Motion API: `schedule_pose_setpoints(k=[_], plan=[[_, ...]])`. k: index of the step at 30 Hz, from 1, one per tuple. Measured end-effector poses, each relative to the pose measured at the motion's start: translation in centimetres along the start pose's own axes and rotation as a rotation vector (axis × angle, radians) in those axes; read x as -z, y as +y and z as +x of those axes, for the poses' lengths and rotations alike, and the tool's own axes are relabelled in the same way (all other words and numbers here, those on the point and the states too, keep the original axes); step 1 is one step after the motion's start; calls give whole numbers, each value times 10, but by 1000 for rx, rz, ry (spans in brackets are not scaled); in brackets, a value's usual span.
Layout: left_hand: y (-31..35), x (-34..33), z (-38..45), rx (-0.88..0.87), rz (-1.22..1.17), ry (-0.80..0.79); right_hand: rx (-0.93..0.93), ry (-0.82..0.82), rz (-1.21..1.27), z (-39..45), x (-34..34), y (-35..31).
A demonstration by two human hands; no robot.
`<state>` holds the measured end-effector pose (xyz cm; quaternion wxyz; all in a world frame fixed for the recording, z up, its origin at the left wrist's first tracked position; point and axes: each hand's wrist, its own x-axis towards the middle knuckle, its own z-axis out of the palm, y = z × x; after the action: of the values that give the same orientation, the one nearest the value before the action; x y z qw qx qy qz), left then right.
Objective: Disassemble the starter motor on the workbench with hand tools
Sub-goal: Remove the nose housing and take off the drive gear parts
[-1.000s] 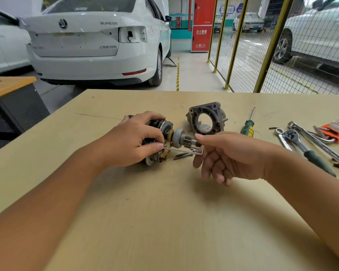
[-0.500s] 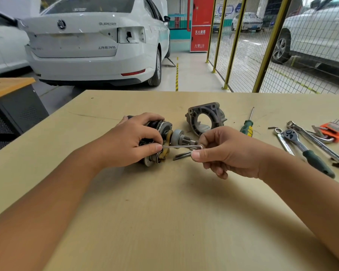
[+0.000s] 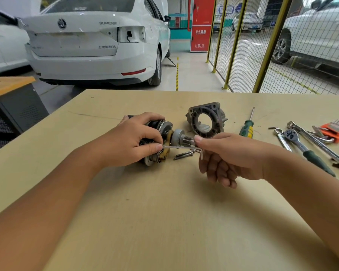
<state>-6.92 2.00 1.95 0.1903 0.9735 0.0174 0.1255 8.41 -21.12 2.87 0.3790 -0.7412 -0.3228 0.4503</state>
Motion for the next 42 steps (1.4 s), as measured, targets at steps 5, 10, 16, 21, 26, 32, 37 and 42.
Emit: schedule_pose_setpoints(k=[5, 10, 16, 21, 26, 32, 37, 42], plan=[[0, 0, 0, -6, -10, -5, -29, 1, -49, -2, -1, -3], [-2, 0, 1, -10, -5, -10, -79, 8, -74, -2, -4, -4], [-3, 0, 1, -15, 5, -10, -87, -38, -138, -2, -5, -2], [-4, 0, 1, -13, 6, -10, -78, -46, -97, 1, -8, 0], [-7, 2, 0, -21, -15, -6, -49, -67, -104, 2, -5, 3], [-7, 3, 1, -9, -33, -16, 27, -61, -103, 5, -9, 10], [-8, 3, 1, 10, -52, -19, 169, 18, -39, 6, -19, 10], [-8, 3, 1, 7, -52, -18, 340, 135, -96, 6, -30, 10]])
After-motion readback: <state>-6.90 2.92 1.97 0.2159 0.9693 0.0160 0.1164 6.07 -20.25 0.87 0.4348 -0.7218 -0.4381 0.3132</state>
